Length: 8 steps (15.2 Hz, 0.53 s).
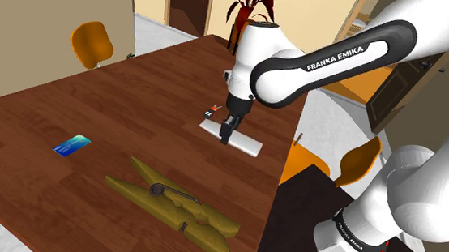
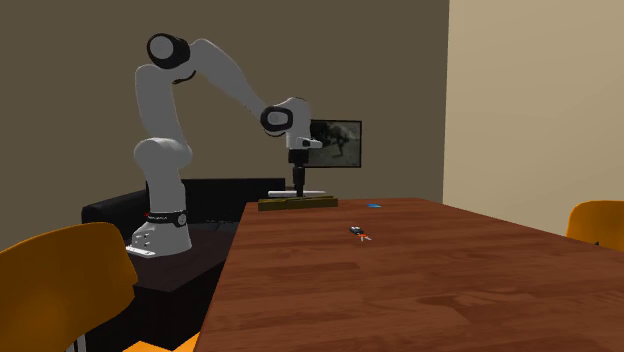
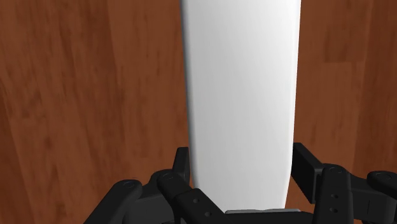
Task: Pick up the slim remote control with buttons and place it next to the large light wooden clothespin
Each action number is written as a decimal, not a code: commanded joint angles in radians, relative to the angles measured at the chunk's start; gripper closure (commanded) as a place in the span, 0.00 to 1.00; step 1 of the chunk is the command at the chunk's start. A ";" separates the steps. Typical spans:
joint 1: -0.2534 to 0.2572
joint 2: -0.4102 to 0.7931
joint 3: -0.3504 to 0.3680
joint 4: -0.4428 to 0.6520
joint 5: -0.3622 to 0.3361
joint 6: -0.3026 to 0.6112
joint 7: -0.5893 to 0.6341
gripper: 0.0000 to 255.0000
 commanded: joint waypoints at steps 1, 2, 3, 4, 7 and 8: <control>0.001 0.019 0.002 -0.013 -0.002 0.032 0.004 1.00; 0.000 0.028 0.002 -0.018 -0.003 0.047 0.005 1.00; 0.000 0.038 0.002 -0.023 -0.004 0.062 0.006 1.00; 0.000 0.049 0.003 -0.028 -0.006 0.077 0.007 1.00; -0.001 0.081 0.003 -0.040 -0.011 0.121 0.011 1.00; -0.001 0.092 0.003 -0.044 -0.012 0.136 0.012 1.00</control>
